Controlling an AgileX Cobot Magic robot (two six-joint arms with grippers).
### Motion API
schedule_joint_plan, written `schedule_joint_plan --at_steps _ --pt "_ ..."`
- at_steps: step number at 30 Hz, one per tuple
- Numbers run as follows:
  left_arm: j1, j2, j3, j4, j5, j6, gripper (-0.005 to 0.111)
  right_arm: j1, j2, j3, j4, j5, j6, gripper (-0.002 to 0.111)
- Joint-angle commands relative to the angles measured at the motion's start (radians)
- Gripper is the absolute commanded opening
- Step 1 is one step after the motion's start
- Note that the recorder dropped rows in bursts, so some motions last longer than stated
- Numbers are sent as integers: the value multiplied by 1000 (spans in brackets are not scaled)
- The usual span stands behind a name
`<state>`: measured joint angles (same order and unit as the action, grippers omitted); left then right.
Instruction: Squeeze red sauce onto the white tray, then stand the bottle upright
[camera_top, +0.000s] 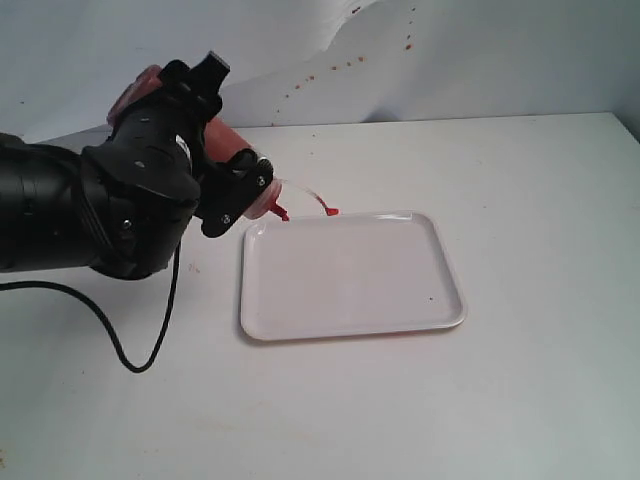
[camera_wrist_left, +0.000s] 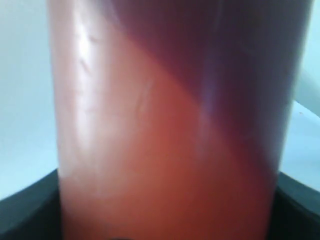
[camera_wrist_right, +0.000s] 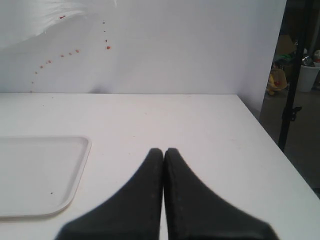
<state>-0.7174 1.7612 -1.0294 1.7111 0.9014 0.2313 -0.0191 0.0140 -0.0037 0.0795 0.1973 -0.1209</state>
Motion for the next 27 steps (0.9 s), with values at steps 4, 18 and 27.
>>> schedule_joint_plan --at_steps 4,18,27 --pt "-4 -12 -93 33 -97 38 0 -4 3 4 6 0 -3 0" --pt "-4 -12 -128 33 -192 197 0 -4 3 4 171 -337 53 0" --pt "-4 -12 -128 33 -226 230 0 -4 3 4 386 -228 69 0"
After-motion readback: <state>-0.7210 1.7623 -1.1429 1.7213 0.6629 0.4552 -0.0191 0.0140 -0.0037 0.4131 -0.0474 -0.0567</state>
